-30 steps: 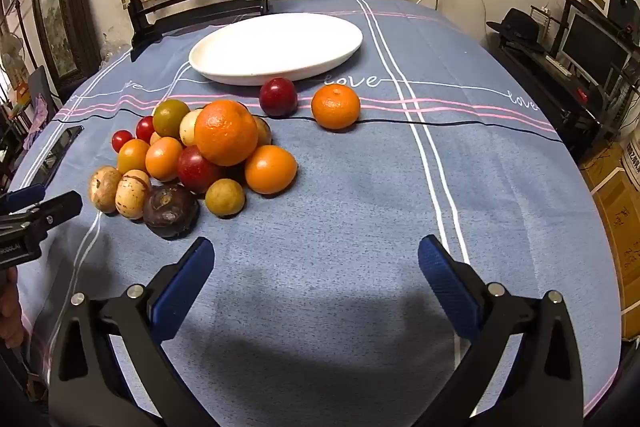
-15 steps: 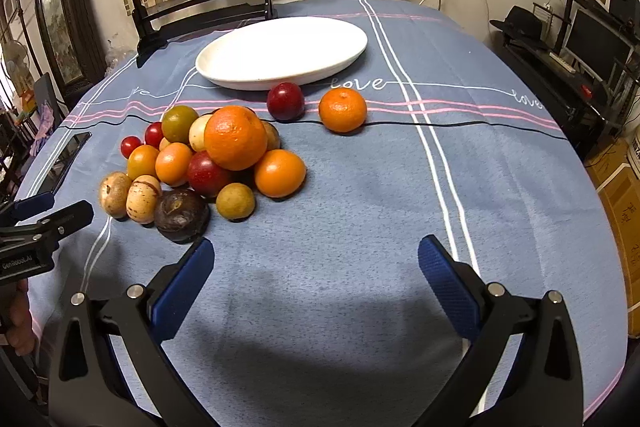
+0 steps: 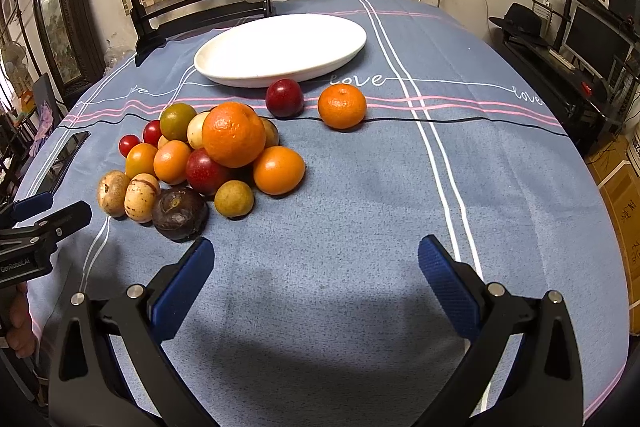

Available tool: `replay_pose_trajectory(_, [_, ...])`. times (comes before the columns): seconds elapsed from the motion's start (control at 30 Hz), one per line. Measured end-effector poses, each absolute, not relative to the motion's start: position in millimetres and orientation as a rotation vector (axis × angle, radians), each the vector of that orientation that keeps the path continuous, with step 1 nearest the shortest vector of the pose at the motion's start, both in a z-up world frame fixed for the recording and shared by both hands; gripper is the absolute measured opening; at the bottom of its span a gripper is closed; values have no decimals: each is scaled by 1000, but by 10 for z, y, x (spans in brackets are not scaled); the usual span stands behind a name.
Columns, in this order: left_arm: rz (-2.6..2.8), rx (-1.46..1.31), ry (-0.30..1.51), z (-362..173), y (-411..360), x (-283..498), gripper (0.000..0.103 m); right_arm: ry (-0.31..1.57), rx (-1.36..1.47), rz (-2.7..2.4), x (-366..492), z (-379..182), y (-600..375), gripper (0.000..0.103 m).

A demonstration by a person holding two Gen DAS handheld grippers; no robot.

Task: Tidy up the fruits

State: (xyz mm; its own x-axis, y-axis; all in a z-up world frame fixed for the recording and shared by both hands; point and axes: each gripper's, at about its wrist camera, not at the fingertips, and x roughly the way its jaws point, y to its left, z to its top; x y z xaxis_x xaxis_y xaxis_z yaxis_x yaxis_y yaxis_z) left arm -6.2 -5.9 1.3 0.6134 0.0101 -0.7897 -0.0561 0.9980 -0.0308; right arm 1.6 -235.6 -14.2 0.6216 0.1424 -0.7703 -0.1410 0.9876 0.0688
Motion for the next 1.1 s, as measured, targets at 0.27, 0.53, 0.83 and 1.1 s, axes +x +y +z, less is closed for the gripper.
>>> replay_pose_trajectory(0.27, [32, -52, 907, 10, -76, -79, 101, 890, -4, 163, 11, -159, -2344, 102])
replay_pose_trajectory(0.53, [29, -53, 908, 9, -89, -85, 101, 892, -4, 161, 11, -166, -2337, 102])
replay_pose_trajectory(0.83, [30, -54, 909, 6, -89, -86, 101, 894, -5, 161, 17, -172, -2336, 102])
replay_pose_trajectory(1.1, [30, -53, 909, 5, -90, -86, 101, 896, -6, 161, 17, -187, -2335, 102])
